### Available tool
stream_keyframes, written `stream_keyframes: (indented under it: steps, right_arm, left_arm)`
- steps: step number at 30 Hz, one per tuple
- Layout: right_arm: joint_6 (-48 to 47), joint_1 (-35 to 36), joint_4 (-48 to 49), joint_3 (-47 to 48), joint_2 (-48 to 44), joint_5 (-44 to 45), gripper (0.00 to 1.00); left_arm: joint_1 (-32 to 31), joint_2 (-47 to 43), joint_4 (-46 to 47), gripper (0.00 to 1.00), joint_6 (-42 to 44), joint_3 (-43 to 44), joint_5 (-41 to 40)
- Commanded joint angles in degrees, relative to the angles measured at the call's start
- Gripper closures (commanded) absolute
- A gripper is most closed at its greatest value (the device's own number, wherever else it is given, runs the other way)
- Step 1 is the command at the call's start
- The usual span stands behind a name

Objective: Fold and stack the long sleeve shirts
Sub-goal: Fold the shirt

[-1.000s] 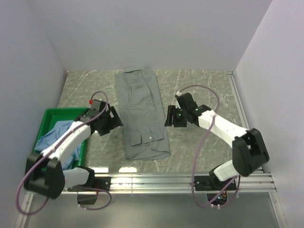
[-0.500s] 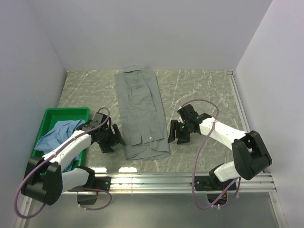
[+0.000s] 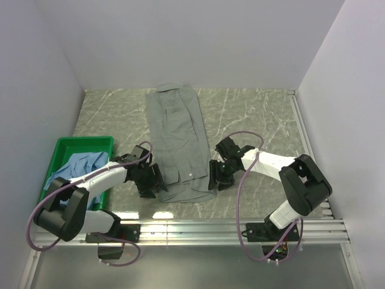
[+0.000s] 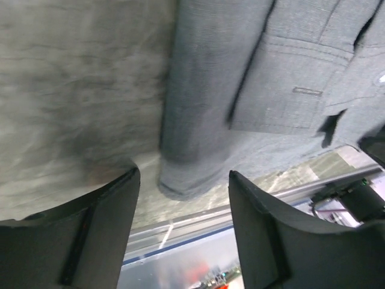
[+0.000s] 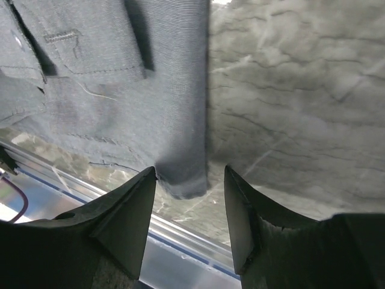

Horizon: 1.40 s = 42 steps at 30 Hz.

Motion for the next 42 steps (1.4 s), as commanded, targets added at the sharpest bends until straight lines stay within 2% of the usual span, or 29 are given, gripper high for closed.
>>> stream_keyframes:
  steps: [1,9,14,16,17,19,21,22,24,28,32,37,42]
  right_arm:
    - [0.49,1.25,1.94,1.29,2.22,0.19,0.44]
    - [1.01,1.69,2.12,1.2,1.6,0.72,0.44]
    - [0.93,1.77,2.21,1.2,2.4,0.28,0.45]
    - [0.93,1.69,2.3,1.29,2.4,0.19,0.49]
    - [0.84,1.69,2.21,1.29,2.4,0.1,0.55]
    - [0.75,1.69,2.03,1.46,1.96,0.01,0.62]
    - [0.31,1.77,2.03,1.73,0.91,-0.86,0.77]
    - [-0.12,1.69,1.34,2.34,0.38,-1.13,0.92]
    - [-0.74,1.77,-0.16,3.83,-1.46,-0.95,1.0]
    - [-2.41,1.69,-4.72,5.86,-5.07,-1.04,1.0]
    - [-3.91,1.69,-7.63,5.68,-8.06,-2.53,1.0]
    - [-5.4,3.17,-10.88,3.05,-10.78,-4.2,1.0]
    - [-5.23,3.88,-12.56,1.73,-13.95,-6.49,1.0]
  left_arm:
    - [-0.76,2.95,2.75,0.34,-0.23,-2.27,-0.72]
    - [-1.2,4.27,3.36,0.36,0.2,-1.92,-0.1]
    - [-1.47,4.71,3.72,0.44,0.12,-2.27,0.25]
    - [-1.47,4.8,3.8,0.53,0.12,-2.1,0.34]
    - [-1.55,4.89,3.98,0.57,0.2,-2.1,0.6]
    - [-1.64,4.72,3.72,0.79,0.47,-1.83,0.69]
    - [-1.9,3.93,3.1,0.99,0.82,-0.87,0.78]
    - [-1.82,2.79,1.71,0.99,1.6,-0.26,0.7]
    - [-1.91,1.56,-0.84,0.99,2.75,2.29,0.69]
    - [-1.91,-4.93,-6.91,0.99,3.28,3.97,1.66]
    - [-1.99,-10.3,-12.88,0.99,3.46,0.9,3.15]
    - [-3.31,-18.11,-15.27,0.99,1.18,-3.5,7.62]
    - [-4.28,-21.56,-18.69,0.99,-0.5,-2.28,7.03]
